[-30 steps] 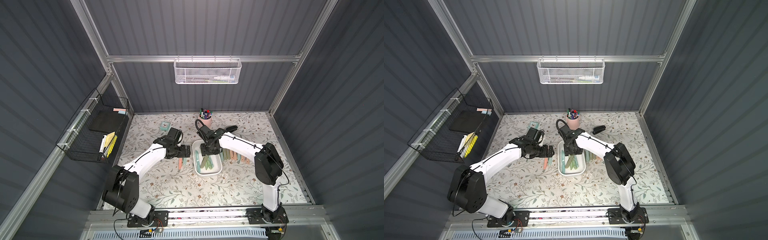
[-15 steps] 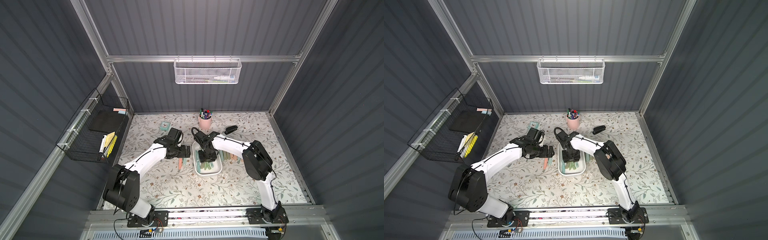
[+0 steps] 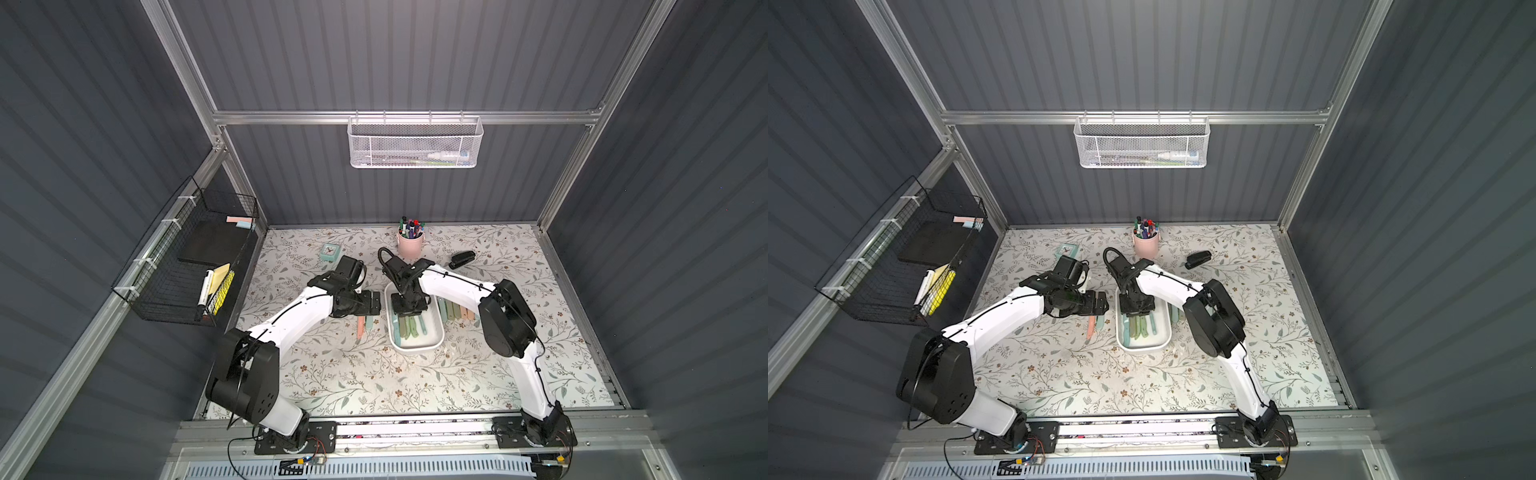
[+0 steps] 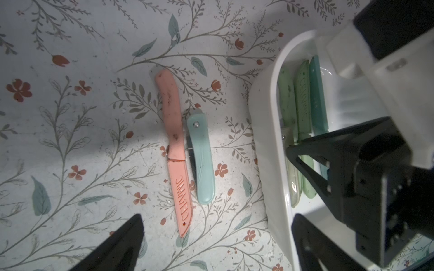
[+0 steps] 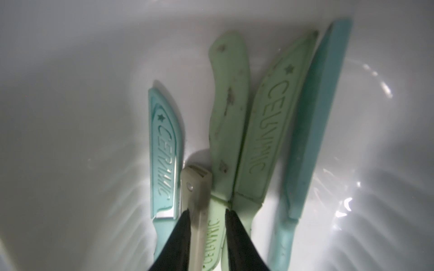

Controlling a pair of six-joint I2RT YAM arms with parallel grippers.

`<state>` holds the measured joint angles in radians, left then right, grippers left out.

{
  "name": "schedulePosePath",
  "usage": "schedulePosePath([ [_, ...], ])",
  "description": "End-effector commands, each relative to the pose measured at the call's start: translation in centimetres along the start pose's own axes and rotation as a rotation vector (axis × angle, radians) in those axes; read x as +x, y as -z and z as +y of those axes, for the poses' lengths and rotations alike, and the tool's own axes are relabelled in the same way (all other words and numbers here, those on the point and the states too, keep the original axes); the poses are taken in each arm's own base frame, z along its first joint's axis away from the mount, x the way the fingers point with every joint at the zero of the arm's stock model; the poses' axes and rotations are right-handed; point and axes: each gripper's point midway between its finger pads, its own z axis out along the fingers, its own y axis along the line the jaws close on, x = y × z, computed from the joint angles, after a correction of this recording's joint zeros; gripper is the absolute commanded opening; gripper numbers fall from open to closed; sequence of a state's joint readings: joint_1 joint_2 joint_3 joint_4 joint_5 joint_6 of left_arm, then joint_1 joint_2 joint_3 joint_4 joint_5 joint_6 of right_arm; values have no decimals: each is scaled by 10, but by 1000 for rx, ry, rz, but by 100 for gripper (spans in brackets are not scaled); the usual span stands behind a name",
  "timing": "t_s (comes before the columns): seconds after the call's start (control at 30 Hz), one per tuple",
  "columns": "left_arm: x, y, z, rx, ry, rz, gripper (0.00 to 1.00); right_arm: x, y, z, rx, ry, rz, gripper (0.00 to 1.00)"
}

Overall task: Take the fruit knife out of the storage box
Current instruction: Adjust the fruit knife in the storage box, then pick up the fruit knife from the storage box.

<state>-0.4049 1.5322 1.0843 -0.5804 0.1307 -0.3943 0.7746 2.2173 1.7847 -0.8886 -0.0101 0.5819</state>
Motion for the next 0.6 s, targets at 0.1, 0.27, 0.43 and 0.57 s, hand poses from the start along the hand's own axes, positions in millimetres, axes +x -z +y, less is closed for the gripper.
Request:
schedulePosePath([
  [0.1,2,-1,2,-18,-20,16,99,1,3,-5,33,14,12,31],
  [0.27,2,-3,1,-12,-16,17,99,-3,13,-24,122,8,-48,36],
  [0.43,2,-2,0,-7,-16,14,99,-12,25,-43,200,21,-101,40],
  [0.57,3,-1,0,-7,-19,14,99,-17,24,-52,218,23,-97,40],
])
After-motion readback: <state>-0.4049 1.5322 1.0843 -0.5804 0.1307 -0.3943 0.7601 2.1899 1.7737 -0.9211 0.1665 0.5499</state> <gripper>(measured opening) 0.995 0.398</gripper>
